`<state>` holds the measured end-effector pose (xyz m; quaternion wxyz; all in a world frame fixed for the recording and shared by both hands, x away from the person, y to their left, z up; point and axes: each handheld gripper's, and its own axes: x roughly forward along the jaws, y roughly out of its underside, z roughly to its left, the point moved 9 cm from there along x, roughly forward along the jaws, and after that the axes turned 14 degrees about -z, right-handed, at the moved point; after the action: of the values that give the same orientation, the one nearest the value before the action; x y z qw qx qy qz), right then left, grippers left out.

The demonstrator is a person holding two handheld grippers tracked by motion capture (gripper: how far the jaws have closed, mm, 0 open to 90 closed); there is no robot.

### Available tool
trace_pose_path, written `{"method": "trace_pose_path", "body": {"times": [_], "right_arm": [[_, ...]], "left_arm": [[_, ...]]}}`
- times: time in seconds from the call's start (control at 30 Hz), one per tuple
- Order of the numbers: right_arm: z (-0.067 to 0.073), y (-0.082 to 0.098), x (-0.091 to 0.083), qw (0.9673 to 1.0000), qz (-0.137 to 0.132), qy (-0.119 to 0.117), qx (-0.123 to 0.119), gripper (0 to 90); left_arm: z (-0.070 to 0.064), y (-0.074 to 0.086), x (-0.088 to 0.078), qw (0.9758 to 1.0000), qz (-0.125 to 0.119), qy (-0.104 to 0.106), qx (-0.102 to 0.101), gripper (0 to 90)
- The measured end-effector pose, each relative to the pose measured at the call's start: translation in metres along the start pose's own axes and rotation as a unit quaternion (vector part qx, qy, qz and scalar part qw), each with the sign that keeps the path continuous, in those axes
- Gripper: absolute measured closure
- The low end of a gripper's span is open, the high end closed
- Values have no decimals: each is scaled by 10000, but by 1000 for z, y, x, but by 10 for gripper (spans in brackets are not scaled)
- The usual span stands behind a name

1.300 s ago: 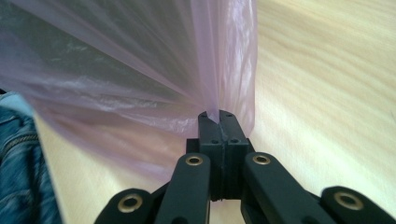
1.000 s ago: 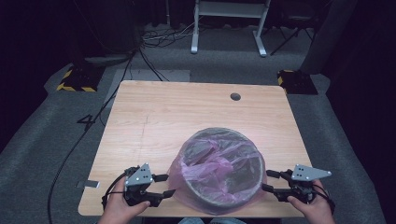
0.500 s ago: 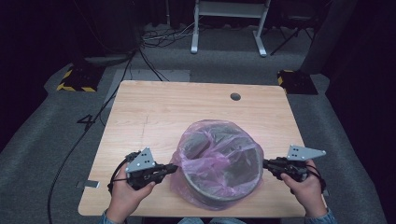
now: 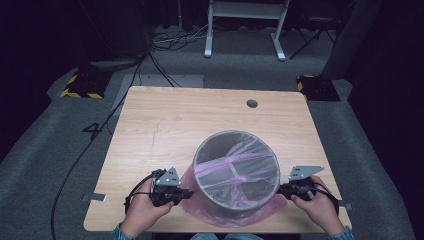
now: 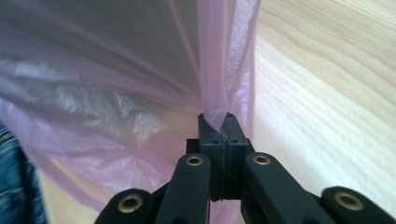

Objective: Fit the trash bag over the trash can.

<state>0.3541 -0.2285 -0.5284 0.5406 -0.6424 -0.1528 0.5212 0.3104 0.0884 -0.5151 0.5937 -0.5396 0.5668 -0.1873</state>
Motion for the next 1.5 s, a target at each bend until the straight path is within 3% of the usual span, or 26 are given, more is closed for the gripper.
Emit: {"method": "trace_pose_path", "body": {"times": [0.03, 0.13, 0.2, 0.3, 0.37, 0.43, 0.47, 0.53, 0.6, 0.7, 0.8, 0.87, 0.9, 1.0, 1.13, 1.2, 1.27, 1.3, 1.37, 1.4, 1.5], "right_arm": [[1, 1, -6, 10000, -55, -6, 62, 900], [4, 2, -17, 9998, -153, -23, 129, 900], [4, 3, -19, 9998, -146, 19, 100, 885], [5, 9, -21, 9999, -29, -46, 143, 895], [3, 13, -24, 9998, 43, -18, 185, 878], [0, 13, -30, 9998, -5, 58, 178, 749], [-1, 11, -33, 9999, -97, 81, 106, 577], [-4, 4, -39, 9992, -352, 149, -71, 399], [-2, -5, -47, 9978, -647, 41, -111, 295], [4, -22, -58, 9942, -1059, -172, 17, 197], [8, -46, -67, 9889, -1458, -218, 174, 171], [9, -59, -70, 9875, -1557, -98, 212, 165], [9, -68, -71, 9872, -1580, -33, 200, 166], [8, -87, -71, 9869, -1610, 68, 88, 165], [9, -116, -68, 9860, -1661, 109, -19, 165], [10, -130, -66, 9850, -1721, 108, -96, 166], [11, -142, -63, 9844, -1748, 108, -192, 168], [11, -147, -61, 9847, -1721, 84, -252, 173], [12, -155, -56, 9863, -1612, 9, -345, 179], [13, -159, -53, 9865, -1601, 5, -360, 179], [15, -171, -46, 9862, -1607, -11, -395, 179]], "left_arm": [[-3, 3, -1, 9999, 27, 101, -18, 900], [-15, 4, -7, 9993, -29, 326, 184, 900], [-20, 2, -9, 9991, -139, 366, 165, 852], [-21, -1, -12, 9991, -152, 279, 278, 838], [-13, 0, -11, 9993, -109, 2, 360, 789], [-3, -4, -13, 9981, -388, -329, 361, 614], [0, -8, -17, 9970, -598, -382, 319, 528], [3, -16, -26, 9937, -996, -428, 294, 435], [1, -22, -35, 9897, -1345, -319, 378, 332], [1, -23, -39, 9880, -1471, -295, 369, 295], [13, -18, -41, 9871, -1456, -604, 292, 272], [27, -10, -43, 9862, -1307, -975, 280, 259], [33, -6, -43, 9857, -1229, -1124, 262, 255], [46, 4, -41, 9853, -1089, -1312, 134, 236], [61, 13, -41, 9819, -938, -1644, 46, 232], [72, 20, -44, 9778, -852, -1915, 5, 224], [82, 28, -49, 9714, -728, -2259, -113, 225], [86, 32, -51, 9675, -668, -2434, -130, 224], [93, 38, -55, 9633, -550, -2623, -137, 223], [95, 40, -56, 9618, -572, -2667, -248, 223], [101, 42, -60, 9603, -576, -2710, -328, 212]]}}
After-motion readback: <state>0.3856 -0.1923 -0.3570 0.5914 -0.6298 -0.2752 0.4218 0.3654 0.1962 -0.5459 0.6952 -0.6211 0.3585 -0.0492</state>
